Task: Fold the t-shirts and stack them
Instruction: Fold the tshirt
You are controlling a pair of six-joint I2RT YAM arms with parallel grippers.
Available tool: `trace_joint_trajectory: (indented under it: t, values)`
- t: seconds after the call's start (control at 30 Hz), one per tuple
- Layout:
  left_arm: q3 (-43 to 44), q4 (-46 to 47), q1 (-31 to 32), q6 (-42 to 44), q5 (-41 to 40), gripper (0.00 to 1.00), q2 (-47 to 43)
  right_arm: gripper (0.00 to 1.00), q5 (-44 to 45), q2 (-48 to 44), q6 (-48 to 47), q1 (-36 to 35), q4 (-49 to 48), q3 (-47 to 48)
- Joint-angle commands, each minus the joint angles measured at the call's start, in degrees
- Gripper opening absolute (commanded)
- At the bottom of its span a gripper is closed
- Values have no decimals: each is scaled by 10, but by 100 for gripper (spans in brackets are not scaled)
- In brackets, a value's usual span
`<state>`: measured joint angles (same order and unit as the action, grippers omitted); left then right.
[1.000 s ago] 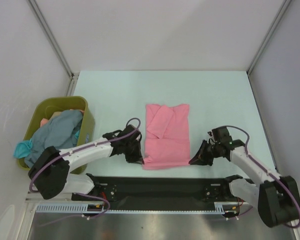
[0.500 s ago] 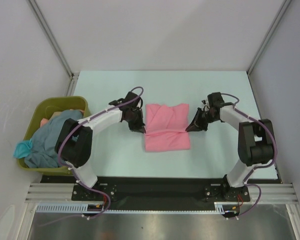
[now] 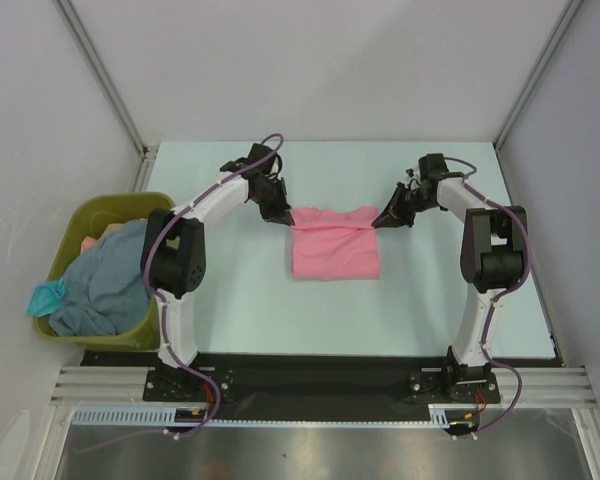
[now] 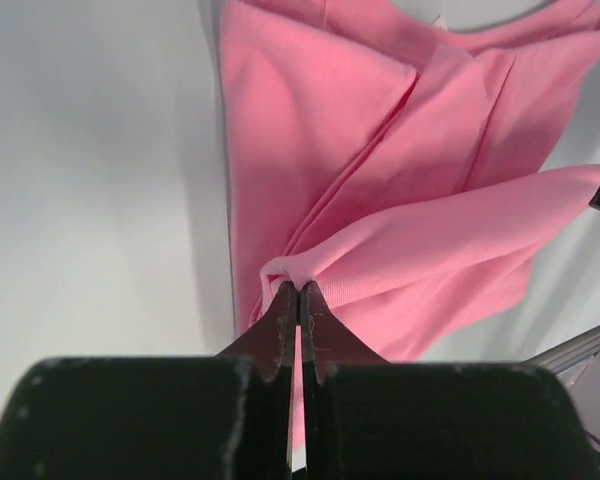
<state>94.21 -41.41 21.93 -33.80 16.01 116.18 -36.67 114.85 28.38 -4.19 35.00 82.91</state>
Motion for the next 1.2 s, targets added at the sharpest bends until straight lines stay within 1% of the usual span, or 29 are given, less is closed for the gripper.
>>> trace_joint_trajectory:
  t: [0.0,0.2,0.53,0.6,0.7,0.8,1.0,1.17]
  values:
    - [61,-24,-18,19,7,0,18,0,-10,22,-3,9,9,63]
    - [119,-25,-36,15,19,0,59,0,-12,77,3,12,25,142]
    - [214,-26,-54,8,46,0,134,0,-23,132,16,17,31,215]
    - [221,-19,-55,3,55,0,137,0,-29,133,19,18,35,231]
    - [205,5,-55,-3,46,0,121,0,-34,122,24,21,43,243]
    - [200,13,-55,-5,36,0,106,0,-39,108,40,22,29,248]
    - [211,29,-56,-26,36,0,118,0,-50,154,50,21,31,298]
    - [218,40,-63,-32,28,0,129,0,-58,164,62,23,-1,310]
